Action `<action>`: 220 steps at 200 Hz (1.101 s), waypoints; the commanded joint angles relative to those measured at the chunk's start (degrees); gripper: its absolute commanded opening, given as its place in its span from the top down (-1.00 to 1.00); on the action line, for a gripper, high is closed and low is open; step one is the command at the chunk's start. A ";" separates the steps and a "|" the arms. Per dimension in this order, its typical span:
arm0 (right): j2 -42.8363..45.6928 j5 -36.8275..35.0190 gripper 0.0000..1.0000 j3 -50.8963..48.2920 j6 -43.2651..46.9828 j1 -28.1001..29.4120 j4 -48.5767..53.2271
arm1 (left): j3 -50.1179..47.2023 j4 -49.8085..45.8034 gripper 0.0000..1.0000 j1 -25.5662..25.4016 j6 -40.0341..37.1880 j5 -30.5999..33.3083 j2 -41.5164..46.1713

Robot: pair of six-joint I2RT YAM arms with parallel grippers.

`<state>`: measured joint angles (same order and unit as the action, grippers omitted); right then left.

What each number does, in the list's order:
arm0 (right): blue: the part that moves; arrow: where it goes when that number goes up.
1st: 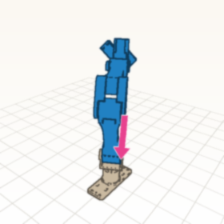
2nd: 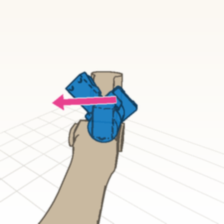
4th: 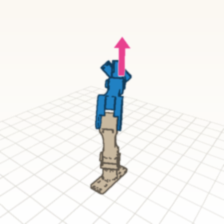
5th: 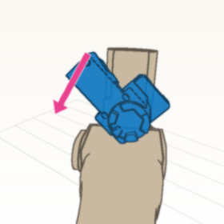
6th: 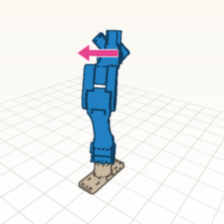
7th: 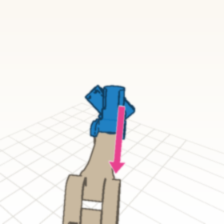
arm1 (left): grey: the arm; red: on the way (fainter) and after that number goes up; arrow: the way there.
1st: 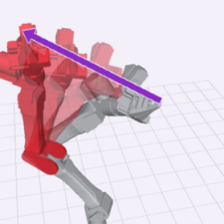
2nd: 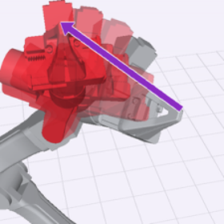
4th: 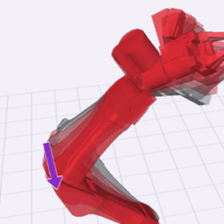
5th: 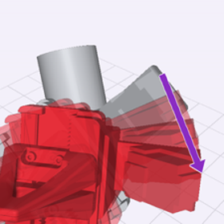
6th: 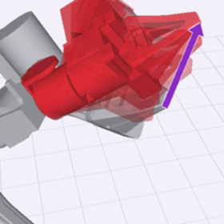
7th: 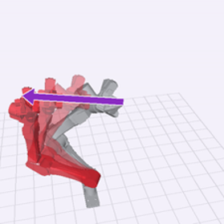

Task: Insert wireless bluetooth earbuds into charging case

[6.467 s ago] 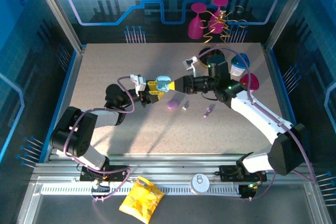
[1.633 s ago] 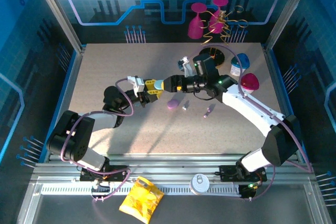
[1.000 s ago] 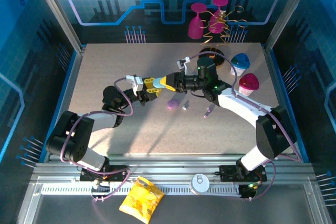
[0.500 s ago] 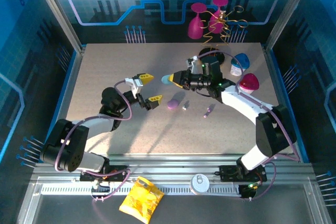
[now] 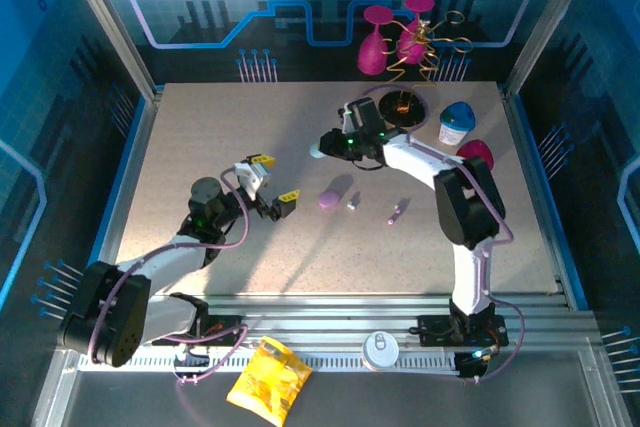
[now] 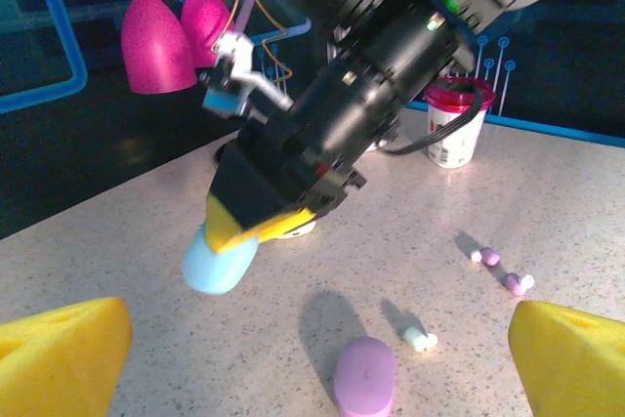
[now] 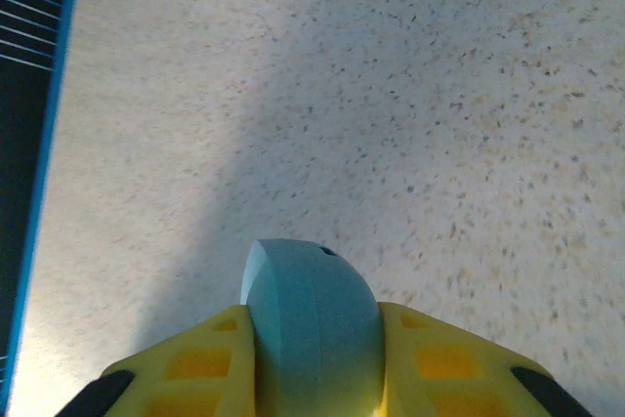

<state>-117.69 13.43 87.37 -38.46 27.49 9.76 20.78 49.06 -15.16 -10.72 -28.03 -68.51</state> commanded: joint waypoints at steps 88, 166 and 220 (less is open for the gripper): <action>-8.37 -7.95 -0.14 10.14 9.05 0.42 8.27 | 1.27 -5.48 -0.99 0.04 -1.34 1.01 0.39; 5.57 -16.01 -0.71 -2.28 23.25 1.05 14.24 | 2.22 -3.99 -0.99 0.03 0.29 2.02 -1.07; 3.34 -22.07 -0.77 -2.70 18.95 7.39 20.94 | 3.31 -2.88 -0.99 0.03 1.84 3.33 -1.99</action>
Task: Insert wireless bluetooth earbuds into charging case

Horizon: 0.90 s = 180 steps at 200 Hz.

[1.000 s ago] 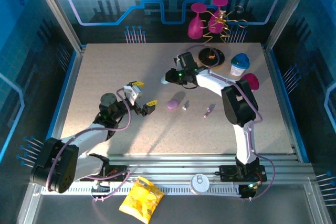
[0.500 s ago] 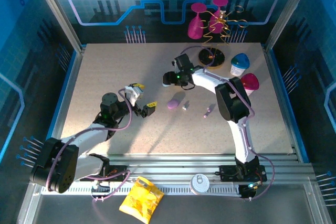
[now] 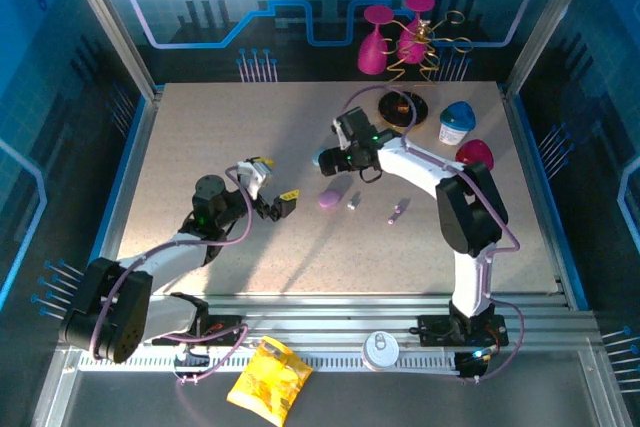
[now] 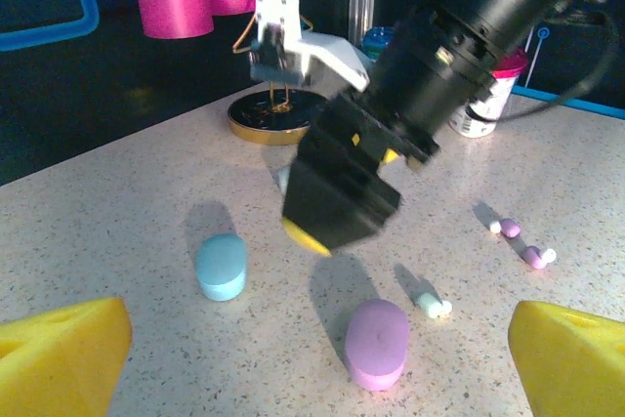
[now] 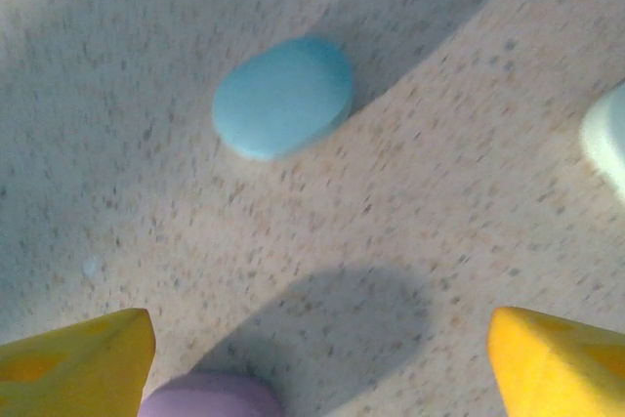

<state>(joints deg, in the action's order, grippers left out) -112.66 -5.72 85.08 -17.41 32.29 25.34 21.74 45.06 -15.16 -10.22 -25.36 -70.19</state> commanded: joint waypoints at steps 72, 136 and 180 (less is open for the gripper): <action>-4.40 -4.76 -0.87 -2.57 -7.42 6.91 5.46 | 2.34 1.87 -0.99 0.04 2.44 0.18 -1.60; -7.70 -4.01 -0.82 1.19 -6.34 7.75 7.62 | 2.69 0.06 -0.99 0.03 1.34 0.67 0.12; -6.52 -4.37 -0.52 0.85 -5.21 9.07 9.62 | 2.45 -0.15 -0.99 0.02 1.26 0.87 0.24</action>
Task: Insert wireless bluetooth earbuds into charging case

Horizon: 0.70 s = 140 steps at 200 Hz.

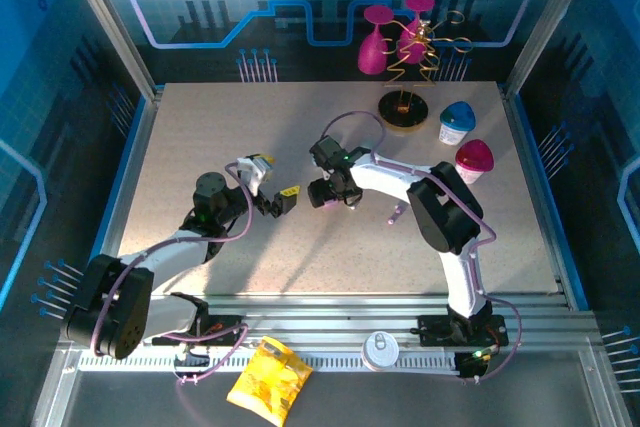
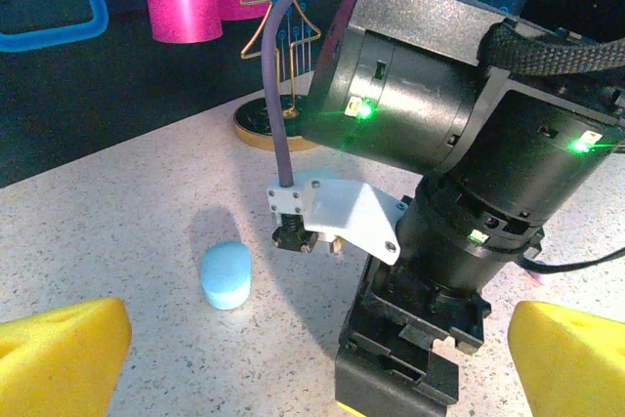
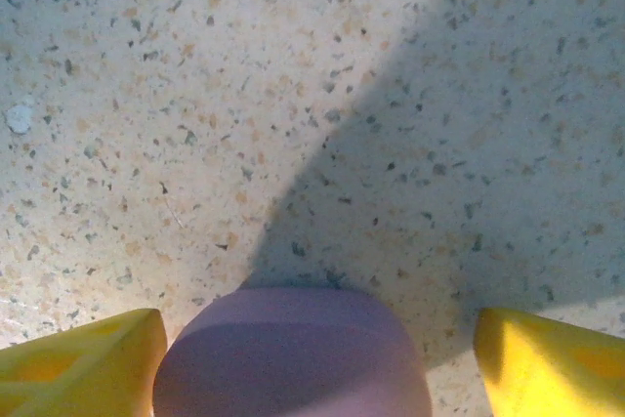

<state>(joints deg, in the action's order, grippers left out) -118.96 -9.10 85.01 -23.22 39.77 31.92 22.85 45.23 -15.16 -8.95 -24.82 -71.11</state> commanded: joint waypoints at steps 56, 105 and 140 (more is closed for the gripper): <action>2.61 3.67 -0.14 -1.25 16.25 2.16 2.77 | 2.07 -1.28 -0.99 0.13 1.68 3.41 2.27; 8.55 18.49 -0.08 -7.96 47.35 2.52 4.62 | 0.97 -5.97 -0.99 3.56 8.17 15.10 5.83; 6.54 15.95 -0.14 -6.54 54.33 3.38 8.44 | -0.32 -6.19 -0.99 4.35 9.30 16.29 6.78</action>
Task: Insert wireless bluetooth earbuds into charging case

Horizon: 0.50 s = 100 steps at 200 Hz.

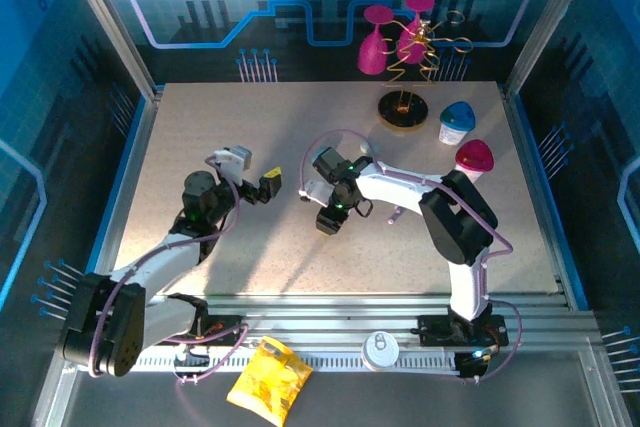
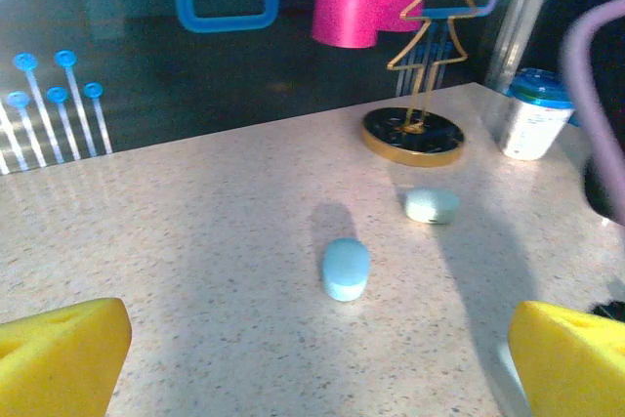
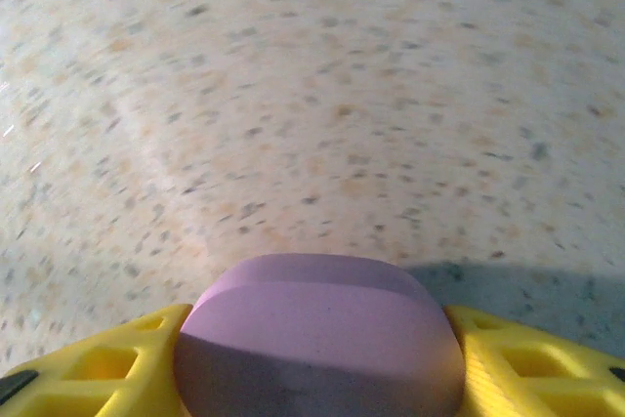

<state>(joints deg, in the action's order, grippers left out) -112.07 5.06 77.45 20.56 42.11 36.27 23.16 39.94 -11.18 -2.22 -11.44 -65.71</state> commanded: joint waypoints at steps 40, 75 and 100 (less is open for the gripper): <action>3.25 -7.00 -0.59 -2.08 2.89 1.49 -4.01 | -0.26 -1.01 -0.99 0.42 1.97 2.87 1.45; 13.60 -13.88 -0.83 -11.17 -15.75 3.20 -16.16 | -0.26 -0.82 -0.99 0.48 2.21 3.76 1.09; 16.66 -25.37 -0.80 -13.42 -39.63 6.59 -13.81 | -0.13 0.16 -0.99 0.79 3.46 4.61 -0.41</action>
<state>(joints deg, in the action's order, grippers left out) -98.70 -8.88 65.58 6.52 45.15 24.86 23.16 39.22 -11.03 -0.93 -8.51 -65.28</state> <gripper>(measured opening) 0.912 0.994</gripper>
